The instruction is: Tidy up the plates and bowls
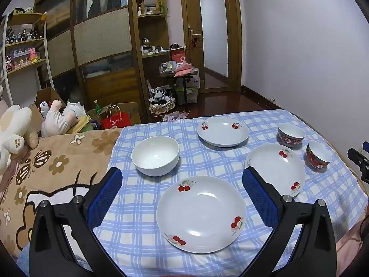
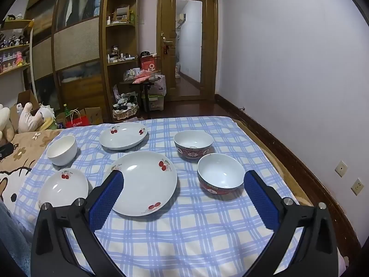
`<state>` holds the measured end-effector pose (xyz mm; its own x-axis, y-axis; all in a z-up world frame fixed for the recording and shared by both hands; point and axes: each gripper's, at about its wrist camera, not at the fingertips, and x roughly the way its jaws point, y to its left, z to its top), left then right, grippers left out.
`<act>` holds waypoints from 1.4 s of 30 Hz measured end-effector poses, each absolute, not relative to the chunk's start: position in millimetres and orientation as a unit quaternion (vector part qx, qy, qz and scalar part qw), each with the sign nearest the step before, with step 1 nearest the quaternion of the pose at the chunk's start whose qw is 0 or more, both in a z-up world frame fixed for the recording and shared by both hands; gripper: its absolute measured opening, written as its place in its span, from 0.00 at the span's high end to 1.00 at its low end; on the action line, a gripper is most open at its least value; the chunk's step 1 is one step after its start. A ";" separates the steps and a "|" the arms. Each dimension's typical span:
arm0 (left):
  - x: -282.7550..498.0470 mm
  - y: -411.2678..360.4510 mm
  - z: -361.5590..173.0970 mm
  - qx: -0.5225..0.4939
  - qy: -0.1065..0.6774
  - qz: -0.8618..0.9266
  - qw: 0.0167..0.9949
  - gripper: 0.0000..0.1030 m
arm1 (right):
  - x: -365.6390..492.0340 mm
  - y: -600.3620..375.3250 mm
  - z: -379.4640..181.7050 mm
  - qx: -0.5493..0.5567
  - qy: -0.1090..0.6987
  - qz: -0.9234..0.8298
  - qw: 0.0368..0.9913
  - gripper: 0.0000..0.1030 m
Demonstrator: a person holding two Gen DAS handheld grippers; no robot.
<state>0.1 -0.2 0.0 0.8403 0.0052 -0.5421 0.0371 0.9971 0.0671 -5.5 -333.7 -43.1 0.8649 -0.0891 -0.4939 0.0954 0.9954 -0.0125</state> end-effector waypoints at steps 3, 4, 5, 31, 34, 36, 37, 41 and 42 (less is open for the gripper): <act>0.4 -0.5 0.0 0.037 0.281 -0.008 0.959 0.01 | -5.5 -333.7 -43.1 0.007 0.257 -0.048 0.965 0.00; 0.8 -0.8 -0.1 0.037 0.281 -0.008 0.959 0.01 | -5.5 -333.7 -43.2 0.007 0.257 -0.047 0.965 0.00; 1.3 -1.2 -0.3 0.037 0.281 -0.008 0.959 0.01 | -5.5 -333.7 -43.2 0.007 0.257 -0.047 0.965 0.00; 0.6 -1.7 1.9 0.034 0.275 -0.005 0.961 0.01 | -5.3 -330.3 -44.9 0.001 0.258 -0.053 0.965 0.00; 0.4 -1.6 1.8 0.034 0.275 -0.005 0.961 0.01 | -4.6 -331.2 -45.0 0.002 0.258 -0.052 0.965 0.00; 0.4 -1.5 1.9 0.034 0.274 -0.006 0.961 0.01 | -4.6 -331.0 -46.8 0.001 0.260 -0.052 0.964 0.00; 0.4 -1.5 1.7 0.034 0.275 -0.006 0.961 0.01 | -4.7 -329.9 -46.9 0.001 0.261 -0.052 0.964 0.00; 0.5 -1.5 1.8 0.034 0.275 -0.006 0.961 0.01 | -6.4 -330.1 -42.1 0.001 0.261 -0.051 0.964 0.00; 0.6 -1.6 1.8 0.034 0.275 -0.006 0.961 0.01 | -6.3 -330.2 -42.1 0.001 0.261 -0.051 0.964 0.00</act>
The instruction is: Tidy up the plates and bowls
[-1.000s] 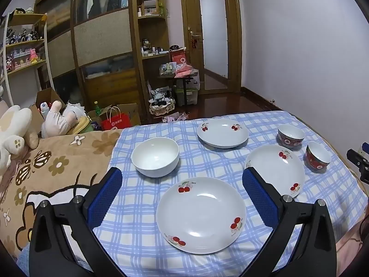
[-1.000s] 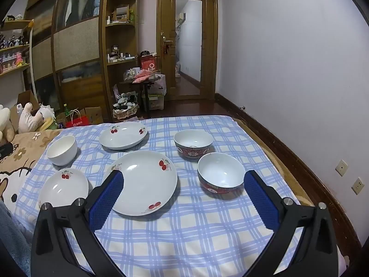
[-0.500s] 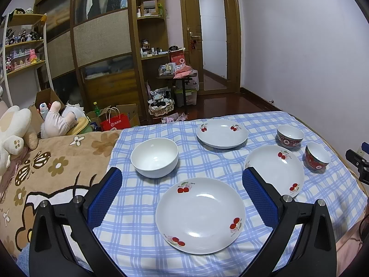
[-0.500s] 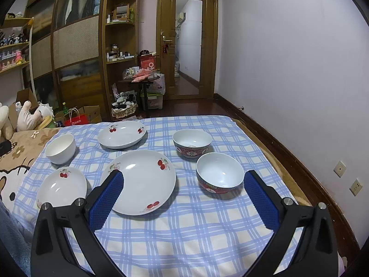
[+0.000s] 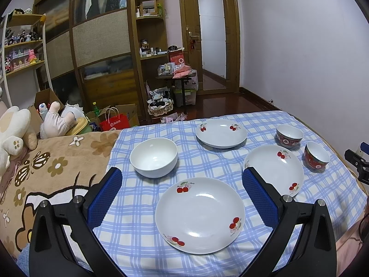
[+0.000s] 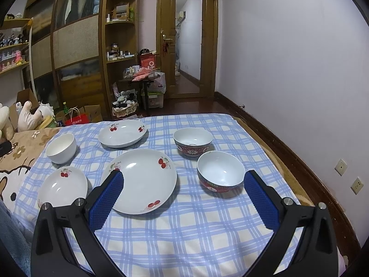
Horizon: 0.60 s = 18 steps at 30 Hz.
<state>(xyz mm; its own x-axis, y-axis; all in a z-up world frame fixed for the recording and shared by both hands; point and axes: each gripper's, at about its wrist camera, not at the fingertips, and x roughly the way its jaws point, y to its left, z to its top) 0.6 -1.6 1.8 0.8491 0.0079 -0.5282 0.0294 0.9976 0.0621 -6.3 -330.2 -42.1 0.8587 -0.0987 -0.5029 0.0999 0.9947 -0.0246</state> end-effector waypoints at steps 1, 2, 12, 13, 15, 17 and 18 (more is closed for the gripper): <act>0.2 -1.5 1.7 0.034 0.274 -0.006 0.961 0.01 | -6.4 -329.8 -42.0 0.001 0.261 -0.052 0.964 0.00; 0.2 -1.5 1.7 0.034 0.274 -0.006 0.961 0.01 | -6.0 -330.5 -42.2 0.002 0.262 -0.052 0.964 0.00; 0.4 -1.5 1.8 0.034 0.274 -0.006 0.961 0.01 | -5.7 -332.8 -43.2 0.018 0.264 -0.053 0.963 0.00; 0.2 -1.5 1.7 0.034 0.274 -0.006 0.961 0.01 | -4.7 -334.6 -44.1 0.020 0.265 -0.054 0.962 0.00; 0.3 -1.6 1.7 0.034 0.274 -0.006 0.961 0.01 | -4.2 -336.0 -44.5 0.023 0.267 -0.054 0.962 0.00; 0.1 -2.0 2.6 0.034 0.274 -0.006 0.961 0.01 | -4.5 -335.1 -44.6 0.022 0.266 -0.054 0.962 0.00; 0.1 -2.9 3.9 0.035 0.273 -0.006 0.961 0.01 | -4.0 -336.0 -44.6 0.021 0.266 -0.054 0.962 0.00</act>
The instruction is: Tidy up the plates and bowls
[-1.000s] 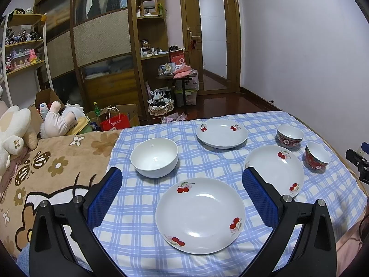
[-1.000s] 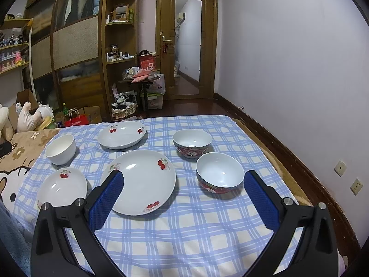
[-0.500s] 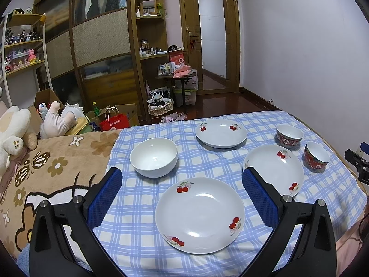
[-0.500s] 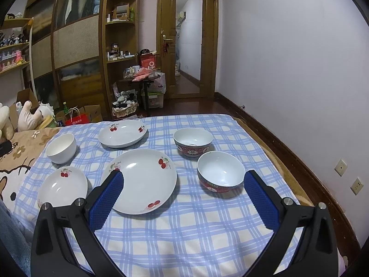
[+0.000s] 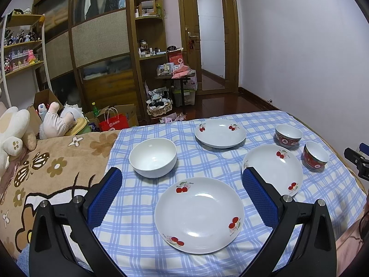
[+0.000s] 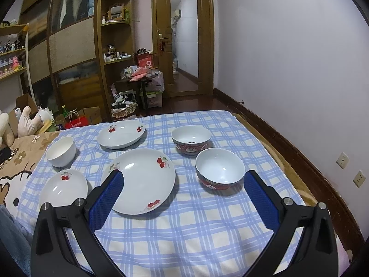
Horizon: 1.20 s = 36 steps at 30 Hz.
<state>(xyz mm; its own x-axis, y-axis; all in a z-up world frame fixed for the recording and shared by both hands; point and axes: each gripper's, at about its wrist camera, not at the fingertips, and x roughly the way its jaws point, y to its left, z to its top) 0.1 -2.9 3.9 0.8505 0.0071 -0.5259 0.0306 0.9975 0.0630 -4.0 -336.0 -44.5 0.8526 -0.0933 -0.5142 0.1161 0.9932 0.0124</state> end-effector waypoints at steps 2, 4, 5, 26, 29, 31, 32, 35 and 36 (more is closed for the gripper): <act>-0.2 -2.6 3.7 0.034 0.274 -0.006 0.961 0.01 | -3.7 -336.5 -44.6 0.022 0.266 -0.053 0.962 0.00; -0.3 -2.6 3.7 0.034 0.274 -0.006 0.961 0.01 | -3.6 -337.0 -46.0 0.020 0.268 -0.053 0.962 0.00; -0.3 -2.7 3.8 0.034 0.273 -0.006 0.961 0.01 | -3.5 -336.7 -46.7 0.018 0.269 -0.052 0.962 0.00; -0.1 -4.4 3.7 0.035 0.273 -0.007 0.961 0.01 | -3.8 -333.9 -46.8 0.011 0.272 -0.055 0.961 0.00; 0.0 -4.5 3.7 0.035 0.273 -0.007 0.961 0.01 | -3.8 -334.0 -46.9 0.012 0.272 -0.055 0.961 0.00; -0.1 -4.6 3.7 0.035 0.273 -0.007 0.961 0.01 | -4.1 -334.0 -46.9 0.011 0.272 -0.055 0.961 0.00; -0.1 -4.7 3.9 0.035 0.273 -0.007 0.961 0.01 | -4.5 -334.0 -46.8 0.011 0.272 -0.055 0.961 0.00; -0.3 -4.5 3.6 0.035 0.273 -0.006 0.961 0.01 | -3.8 -334.3 -46.6 0.011 0.272 -0.055 0.961 0.00; -0.3 -4.9 3.9 0.035 0.272 -0.006 0.961 0.01 | -3.8 -334.3 -46.5 0.011 0.272 -0.054 0.961 0.00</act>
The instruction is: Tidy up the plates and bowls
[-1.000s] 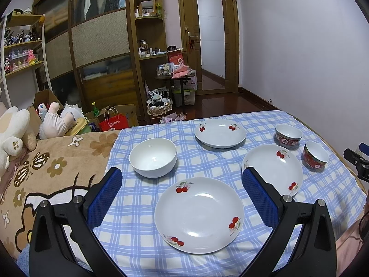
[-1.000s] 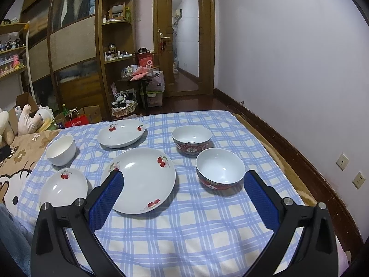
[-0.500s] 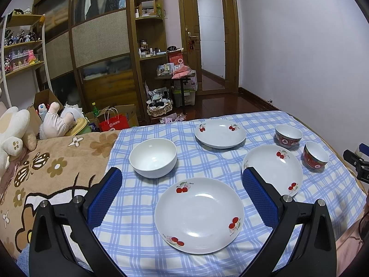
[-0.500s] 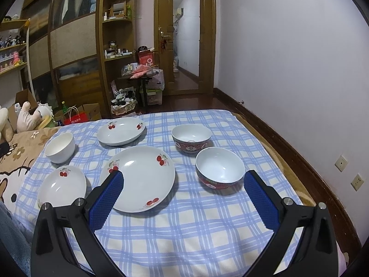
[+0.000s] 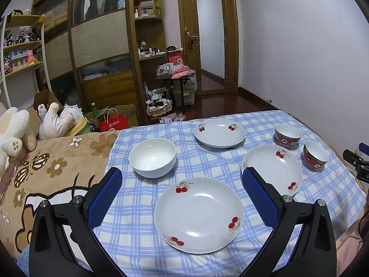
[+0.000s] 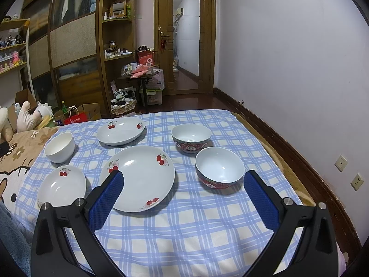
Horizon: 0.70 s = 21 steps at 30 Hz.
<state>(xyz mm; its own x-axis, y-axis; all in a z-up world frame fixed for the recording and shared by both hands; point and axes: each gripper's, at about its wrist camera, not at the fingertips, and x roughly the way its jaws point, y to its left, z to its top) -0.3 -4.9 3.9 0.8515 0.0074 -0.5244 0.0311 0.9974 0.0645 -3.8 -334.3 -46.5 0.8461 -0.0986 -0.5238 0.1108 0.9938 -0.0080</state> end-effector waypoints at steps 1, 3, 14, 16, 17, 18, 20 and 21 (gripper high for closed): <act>-0.2 -4.3 3.7 0.035 0.273 -0.007 0.961 0.01 | -4.0 -334.2 -46.4 0.011 0.272 -0.054 0.961 0.00; -0.1 -4.6 3.9 0.035 0.273 -0.007 0.961 0.01 | -3.6 -334.4 -46.5 0.011 0.272 -0.055 0.961 0.00; 4.4 -15.3 16.7 0.005 0.306 -0.038 0.951 0.01 | -8.6 -332.2 -32.9 -0.004 0.247 -0.056 0.967 0.00; 5.0 -15.4 23.8 0.004 0.303 -0.037 0.952 0.01 | -8.5 -330.7 -26.7 -0.007 0.239 -0.056 0.969 0.00; 6.1 -16.7 27.7 0.004 0.303 -0.038 0.952 0.01 | -7.6 -329.2 -24.1 -0.008 0.238 -0.054 0.970 0.00; 8.6 -18.4 32.0 0.002 0.304 -0.042 0.952 0.01 | -6.1 -327.9 -21.9 -0.010 0.237 -0.054 0.970 0.00; 13.6 -20.1 39.2 0.003 0.303 -0.044 0.952 0.01 | -3.1 -326.3 -18.2 -0.019 0.235 -0.056 0.970 0.00; 17.0 -23.2 43.7 0.006 0.300 -0.045 0.953 0.01 | -2.2 -325.0 -16.6 -0.022 0.233 -0.056 0.971 0.00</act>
<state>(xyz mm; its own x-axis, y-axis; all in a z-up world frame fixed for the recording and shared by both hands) 17.0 -23.2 43.7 0.8157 -0.0825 -0.5725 0.0902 0.9958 -0.0149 -2.2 -325.0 -16.6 0.8851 -0.1194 -0.4498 0.0990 0.9927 -0.0686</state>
